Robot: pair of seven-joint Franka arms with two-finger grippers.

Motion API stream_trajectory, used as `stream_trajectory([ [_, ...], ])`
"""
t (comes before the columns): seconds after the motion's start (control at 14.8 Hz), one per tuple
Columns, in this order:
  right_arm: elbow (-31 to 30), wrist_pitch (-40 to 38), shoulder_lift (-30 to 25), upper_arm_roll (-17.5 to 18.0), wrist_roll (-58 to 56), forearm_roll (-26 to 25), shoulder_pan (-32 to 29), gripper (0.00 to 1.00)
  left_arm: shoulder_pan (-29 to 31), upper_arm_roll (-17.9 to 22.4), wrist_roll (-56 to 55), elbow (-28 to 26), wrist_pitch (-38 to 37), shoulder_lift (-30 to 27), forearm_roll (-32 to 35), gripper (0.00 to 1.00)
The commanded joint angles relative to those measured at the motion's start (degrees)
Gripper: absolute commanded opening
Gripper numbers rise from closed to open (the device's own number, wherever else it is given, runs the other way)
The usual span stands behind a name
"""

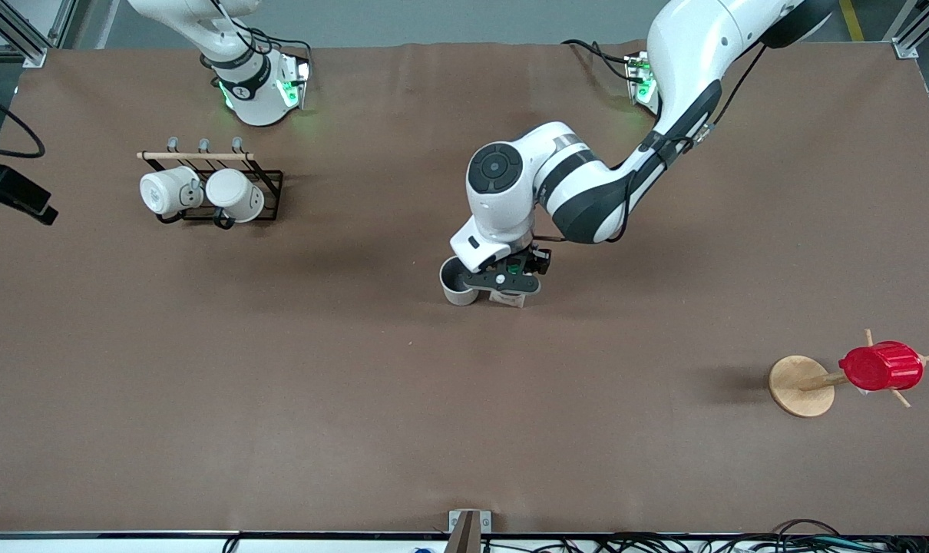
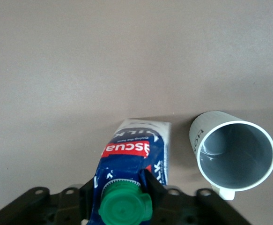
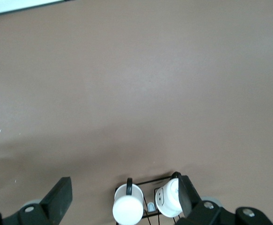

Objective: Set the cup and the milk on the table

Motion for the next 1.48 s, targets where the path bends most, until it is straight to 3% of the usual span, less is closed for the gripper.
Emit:
stream_trajectory([
  [0.0, 0.45, -0.93, 0.11, 0.44, -2.19, 1.48, -0.62, 1.00, -0.81, 0.18, -1.10, 1.91, -1.57, 0.44, 1.50, 1.00],
  [0.2, 0.18, -1.46, 0.11, 0.52, -4.04, 1.48, -0.27, 1.00, -0.81, 0.61, -1.10, 1.91, -1.65, -1.66, 0.89, 1.00],
  [0.34, 0.18, -1.28, 0.11, 0.44, -4.04, 1.39, -0.36, 1.00, -0.72, 3.23, -0.84, 1.91, -1.74, -5.86, -1.99, 1.00],
  [0.61, 0.18, -1.02, 0.11, 0.44, -4.04, 1.39, -0.54, 1.00, -1.25, 13.34, 7.39, 0.95, -2.18, -15.44, -14.99, 1.00],
  [0.94, 0.18, -0.75, 0.11, 0.44, -4.04, 1.39, -0.45, 1.00, -0.98, 28.09, 24.43, -3.00, -3.59, -23.63, -25.46, 1.00],
  [1.08, 0.18, -0.75, 0.11, 0.35, -4.13, 1.39, -0.45, 1.00, -0.98, 32.94, 30.51, -3.53, -3.68, -25.30, -28.63, 1.00],
  [1.42, 0.18, -0.84, 0.11, 0.35, -4.13, 1.39, -0.45, 1.00, -0.37, 42.95, 41.84, -10.65, -3.68, -33.21, -32.24, 1.00],
])
